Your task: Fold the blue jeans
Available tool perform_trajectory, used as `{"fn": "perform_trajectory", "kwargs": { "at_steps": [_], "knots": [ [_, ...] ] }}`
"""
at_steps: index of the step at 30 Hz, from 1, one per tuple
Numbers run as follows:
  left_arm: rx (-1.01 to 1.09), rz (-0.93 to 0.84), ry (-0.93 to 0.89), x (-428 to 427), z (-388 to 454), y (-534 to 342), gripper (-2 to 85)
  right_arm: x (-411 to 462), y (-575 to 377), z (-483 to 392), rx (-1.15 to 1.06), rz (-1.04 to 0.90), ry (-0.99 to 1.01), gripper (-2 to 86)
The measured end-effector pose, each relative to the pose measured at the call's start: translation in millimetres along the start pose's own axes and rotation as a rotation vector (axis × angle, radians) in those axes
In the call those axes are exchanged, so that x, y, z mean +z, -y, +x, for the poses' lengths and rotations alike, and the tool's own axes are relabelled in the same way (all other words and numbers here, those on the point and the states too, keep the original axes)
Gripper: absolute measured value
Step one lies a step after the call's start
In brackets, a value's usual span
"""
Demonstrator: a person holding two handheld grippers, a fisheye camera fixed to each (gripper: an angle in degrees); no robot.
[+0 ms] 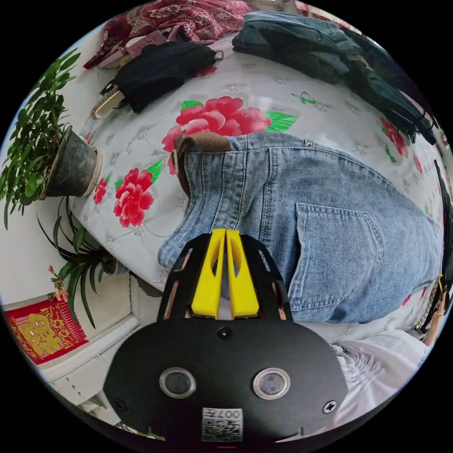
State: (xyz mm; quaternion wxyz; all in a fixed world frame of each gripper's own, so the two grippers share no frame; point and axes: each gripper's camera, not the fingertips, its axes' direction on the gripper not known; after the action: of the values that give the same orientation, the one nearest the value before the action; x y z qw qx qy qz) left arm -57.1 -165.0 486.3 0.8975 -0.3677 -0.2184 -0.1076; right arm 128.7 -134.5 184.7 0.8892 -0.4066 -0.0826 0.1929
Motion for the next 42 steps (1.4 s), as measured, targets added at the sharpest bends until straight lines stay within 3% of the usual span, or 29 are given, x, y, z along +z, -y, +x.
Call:
{"fn": "perform_trajectory", "kwargs": {
  "at_steps": [4,9,11,15,18,21,24,29,35,42],
  "knots": [
    [0.077,0.064,0.051,-18,5,-8,-0.8,-28,-23,-50,-0.178,0.164,0.179,0.4],
    [-0.001,0.199,-0.007,-37,-33,-50,1.2,0,-76,-165,-0.588,-0.108,0.659,1.1],
    [0.0,0.224,-0.036,-34,-47,-61,5.6,16,-96,-201,-0.694,-0.227,0.732,1.6],
    [0.12,0.246,-0.101,-23,-57,-67,12.9,59,-136,-265,-0.895,-0.483,0.732,2.4],
    [0.235,0.268,-0.06,-17,-46,-58,12.2,76,-141,-298,-0.97,-0.557,0.716,2.5],
    [0.367,0.2,0.03,-2,-26,-42,10.7,66,-130,-320,-0.97,-0.432,0.7,2.4],
    [0.337,0.114,0.043,-4,-19,-23,9.5,48,-109,-318,-0.86,-0.296,0.772,2.4],
    [0.332,0.074,0.093,-8,-6,-20,7.8,64,-124,-315,-0.86,-0.45,0.758,2.4],
    [0.332,0.075,0.12,-21,-3,-24,5.3,53,-137,-346,-0.971,-0.472,0.776,2.2],
    [0.387,0.073,0.155,-23,0,-26,2.9,55,-161,-399,-1.223,-0.481,0.544,0.5]
  ]
}}
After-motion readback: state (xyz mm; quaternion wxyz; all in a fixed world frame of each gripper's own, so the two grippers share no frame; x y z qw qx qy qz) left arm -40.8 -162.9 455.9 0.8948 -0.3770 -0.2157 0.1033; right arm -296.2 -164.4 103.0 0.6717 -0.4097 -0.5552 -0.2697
